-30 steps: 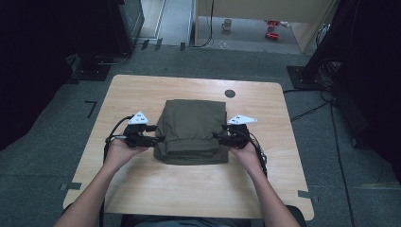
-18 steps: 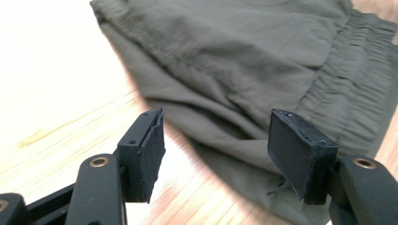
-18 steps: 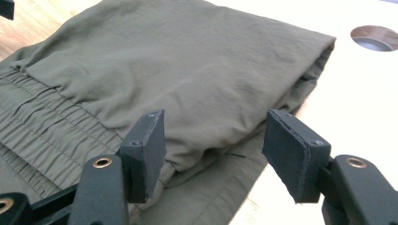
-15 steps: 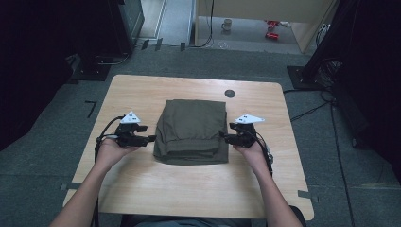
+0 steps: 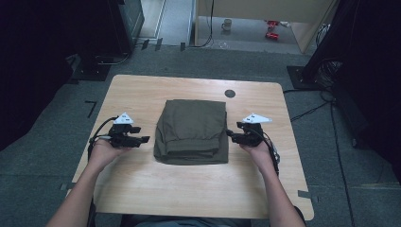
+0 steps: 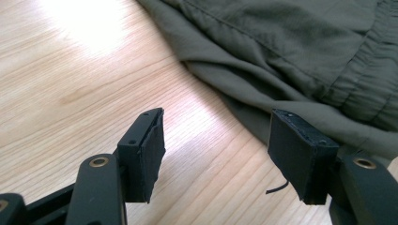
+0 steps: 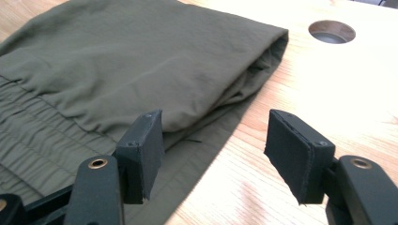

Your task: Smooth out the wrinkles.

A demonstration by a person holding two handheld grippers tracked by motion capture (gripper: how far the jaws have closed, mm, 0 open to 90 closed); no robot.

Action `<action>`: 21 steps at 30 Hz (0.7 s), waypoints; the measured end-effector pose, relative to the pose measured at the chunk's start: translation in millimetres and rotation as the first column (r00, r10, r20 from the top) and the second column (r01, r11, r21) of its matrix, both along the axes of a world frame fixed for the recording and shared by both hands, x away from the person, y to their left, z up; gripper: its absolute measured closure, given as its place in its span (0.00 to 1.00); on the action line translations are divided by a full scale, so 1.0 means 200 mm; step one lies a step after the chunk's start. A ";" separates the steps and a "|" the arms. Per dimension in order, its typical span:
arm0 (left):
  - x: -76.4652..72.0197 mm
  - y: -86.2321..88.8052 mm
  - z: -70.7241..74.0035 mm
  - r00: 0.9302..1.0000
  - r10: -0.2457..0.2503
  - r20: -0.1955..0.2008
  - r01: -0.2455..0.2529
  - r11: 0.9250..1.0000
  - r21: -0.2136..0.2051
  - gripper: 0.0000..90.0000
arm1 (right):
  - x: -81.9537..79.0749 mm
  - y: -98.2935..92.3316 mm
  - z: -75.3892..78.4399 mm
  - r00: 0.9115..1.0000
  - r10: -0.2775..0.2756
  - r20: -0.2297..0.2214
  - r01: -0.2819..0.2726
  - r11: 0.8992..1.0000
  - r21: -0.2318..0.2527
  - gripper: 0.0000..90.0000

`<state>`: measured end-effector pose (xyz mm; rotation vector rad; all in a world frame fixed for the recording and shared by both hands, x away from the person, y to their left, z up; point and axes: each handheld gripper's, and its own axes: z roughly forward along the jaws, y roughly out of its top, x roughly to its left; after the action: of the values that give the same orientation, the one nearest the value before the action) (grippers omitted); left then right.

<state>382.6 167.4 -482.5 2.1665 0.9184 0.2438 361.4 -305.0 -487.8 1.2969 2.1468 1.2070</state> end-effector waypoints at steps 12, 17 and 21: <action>0.03 0.07 -0.05 1.000 0.023 0.004 -0.023 0.999 0.022 0.40 | 0.03 -0.10 -0.06 0.999 -0.025 -0.021 0.024 0.999 -0.040 0.41; 0.03 0.08 -0.07 1.000 0.013 0.003 -0.013 0.999 0.031 0.40 | 0.05 -0.16 -0.09 0.998 -0.059 -0.033 0.057 0.997 -0.049 0.41; 0.03 0.09 -0.09 1.000 0.007 0.012 -0.008 0.999 0.049 0.40 | 0.06 -0.20 -0.11 0.996 -0.081 -0.030 0.079 0.995 -0.061 0.41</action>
<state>388.9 185.5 -499.7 2.2043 0.9227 0.2852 372.4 -344.1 -510.0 1.3715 2.1152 1.0891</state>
